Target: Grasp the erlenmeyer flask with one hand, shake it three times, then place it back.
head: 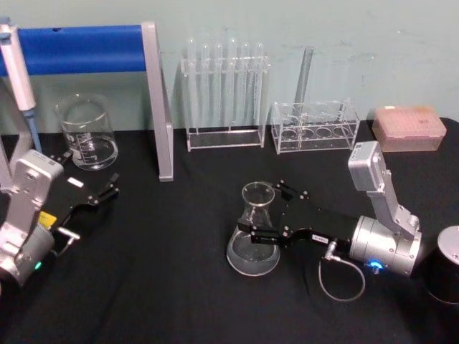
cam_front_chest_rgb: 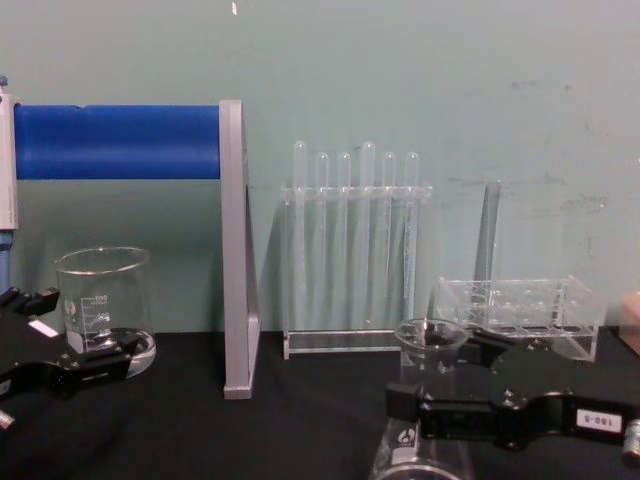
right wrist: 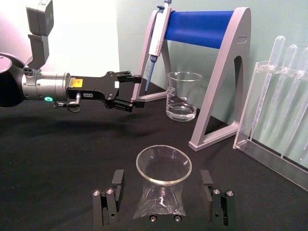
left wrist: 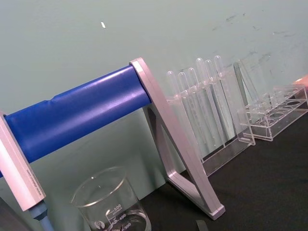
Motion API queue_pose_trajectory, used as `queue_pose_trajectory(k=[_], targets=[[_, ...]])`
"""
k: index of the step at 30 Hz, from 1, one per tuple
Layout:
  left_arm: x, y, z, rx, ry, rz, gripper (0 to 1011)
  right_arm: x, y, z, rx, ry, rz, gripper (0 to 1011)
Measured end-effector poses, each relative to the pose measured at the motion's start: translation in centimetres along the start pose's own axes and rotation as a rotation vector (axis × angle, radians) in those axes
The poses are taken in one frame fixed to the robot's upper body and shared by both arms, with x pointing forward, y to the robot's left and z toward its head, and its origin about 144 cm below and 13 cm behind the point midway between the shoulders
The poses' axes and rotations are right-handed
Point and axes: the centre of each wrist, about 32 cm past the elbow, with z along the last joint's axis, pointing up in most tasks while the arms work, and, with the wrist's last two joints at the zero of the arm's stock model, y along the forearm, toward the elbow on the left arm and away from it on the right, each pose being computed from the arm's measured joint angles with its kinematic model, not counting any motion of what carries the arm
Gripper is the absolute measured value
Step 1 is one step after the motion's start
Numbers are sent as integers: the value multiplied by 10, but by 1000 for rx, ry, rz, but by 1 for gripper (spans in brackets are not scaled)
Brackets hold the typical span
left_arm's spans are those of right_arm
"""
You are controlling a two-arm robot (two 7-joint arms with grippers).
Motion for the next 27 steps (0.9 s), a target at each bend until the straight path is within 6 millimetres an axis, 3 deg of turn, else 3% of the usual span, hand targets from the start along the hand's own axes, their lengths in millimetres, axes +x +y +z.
queue_pose_trajectory(k=[12,19,27], targets=[[0,0,0,0,0,0,1001,0,0,0,0,0,-1,710],[0,0,0,0,0,0,1001,0,0,0,0,0,-1,471],[0,0,0,0,0,0,1001,0,0,0,0,0,-1,456]])
